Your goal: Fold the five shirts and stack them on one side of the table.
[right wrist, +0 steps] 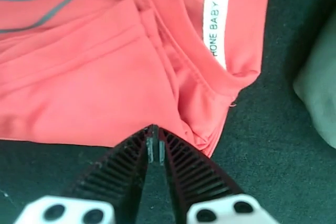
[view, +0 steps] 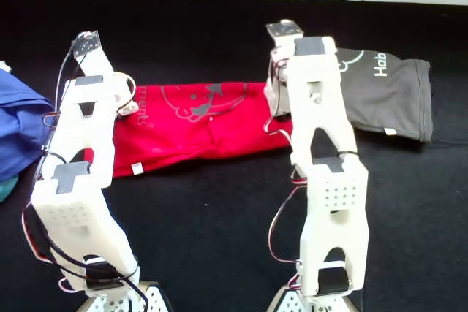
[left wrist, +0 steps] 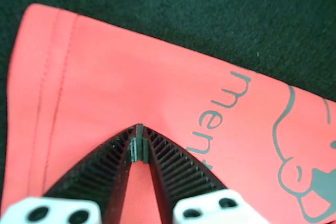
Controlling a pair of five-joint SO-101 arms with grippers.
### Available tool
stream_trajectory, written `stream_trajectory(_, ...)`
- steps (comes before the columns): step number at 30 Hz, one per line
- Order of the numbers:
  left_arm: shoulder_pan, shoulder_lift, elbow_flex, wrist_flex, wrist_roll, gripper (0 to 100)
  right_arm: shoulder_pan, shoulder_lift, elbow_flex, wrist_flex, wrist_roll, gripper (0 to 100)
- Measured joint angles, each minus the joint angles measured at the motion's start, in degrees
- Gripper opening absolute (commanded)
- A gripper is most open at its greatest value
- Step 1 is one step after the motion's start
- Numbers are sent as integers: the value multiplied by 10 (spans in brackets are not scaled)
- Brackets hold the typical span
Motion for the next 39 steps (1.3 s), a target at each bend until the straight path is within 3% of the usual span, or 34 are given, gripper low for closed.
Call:
stream_trajectory(13,0,0,0,0,0,10,26,68,4,-47,0,6)
stream_trajectory(26,0,0,0,0,0,10,27,-233,46,32,0,6)
stream_trajectory(32,0,0,0,0,0,10,25,-333,217,-33,0,6)
stream_trajectory(39,0,0,0,0,0,10,5,-484,588,-270,-2,6)
